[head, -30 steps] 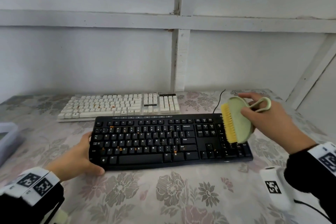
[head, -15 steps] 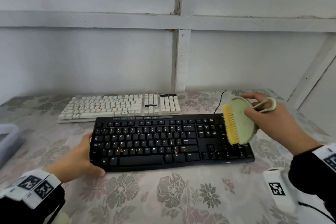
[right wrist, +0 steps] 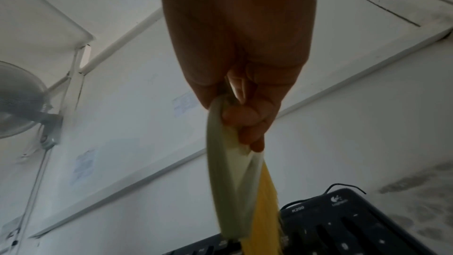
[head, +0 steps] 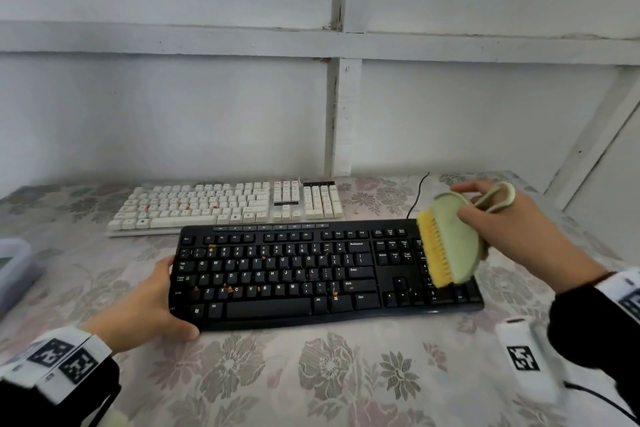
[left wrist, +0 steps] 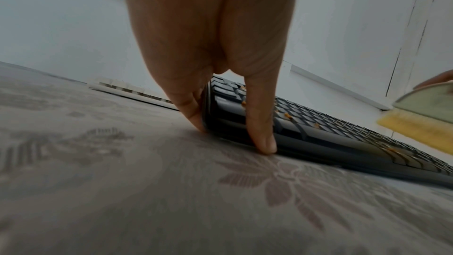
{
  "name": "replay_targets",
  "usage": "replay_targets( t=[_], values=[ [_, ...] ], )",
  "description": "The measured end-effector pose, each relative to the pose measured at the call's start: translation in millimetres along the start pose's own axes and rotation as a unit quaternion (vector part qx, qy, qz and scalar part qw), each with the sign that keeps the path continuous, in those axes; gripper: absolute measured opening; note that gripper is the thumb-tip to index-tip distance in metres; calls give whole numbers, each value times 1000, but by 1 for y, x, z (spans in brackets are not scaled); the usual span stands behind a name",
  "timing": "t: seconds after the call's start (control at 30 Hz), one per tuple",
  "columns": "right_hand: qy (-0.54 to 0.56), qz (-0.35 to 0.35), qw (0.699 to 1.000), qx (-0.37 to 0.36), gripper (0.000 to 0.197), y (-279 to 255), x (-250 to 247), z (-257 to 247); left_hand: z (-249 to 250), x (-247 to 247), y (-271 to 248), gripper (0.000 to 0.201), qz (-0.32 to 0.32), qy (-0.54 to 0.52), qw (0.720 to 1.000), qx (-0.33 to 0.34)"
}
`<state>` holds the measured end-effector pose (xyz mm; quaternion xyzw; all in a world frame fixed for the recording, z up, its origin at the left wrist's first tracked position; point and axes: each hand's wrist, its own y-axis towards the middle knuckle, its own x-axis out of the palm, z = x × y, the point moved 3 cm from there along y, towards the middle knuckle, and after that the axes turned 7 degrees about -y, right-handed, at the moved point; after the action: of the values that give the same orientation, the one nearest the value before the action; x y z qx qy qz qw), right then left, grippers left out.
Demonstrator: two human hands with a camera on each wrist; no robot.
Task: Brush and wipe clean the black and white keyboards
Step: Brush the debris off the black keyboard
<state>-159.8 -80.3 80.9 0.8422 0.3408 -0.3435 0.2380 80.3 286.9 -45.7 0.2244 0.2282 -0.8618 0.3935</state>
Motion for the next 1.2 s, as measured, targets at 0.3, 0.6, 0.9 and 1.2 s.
replay_targets(
  t=[0.3,0.6,0.9,1.2],
  values=[
    [-36,-49,998,-5,22,-20,30,6,0,-1,0,124,-1,4,1000,-1],
    [-11,-7,1000,-12,24,-17,7,-4,4,1,-1,113,6,17,1000,-10],
    [-39,-100,994,3,22,-38,29,9,0,0,1,115,2,14,1000,-16],
    [-11,-13,1000,-13,27,-14,17,-4,2,0,-1,114,2,11,1000,-19]
  ],
)
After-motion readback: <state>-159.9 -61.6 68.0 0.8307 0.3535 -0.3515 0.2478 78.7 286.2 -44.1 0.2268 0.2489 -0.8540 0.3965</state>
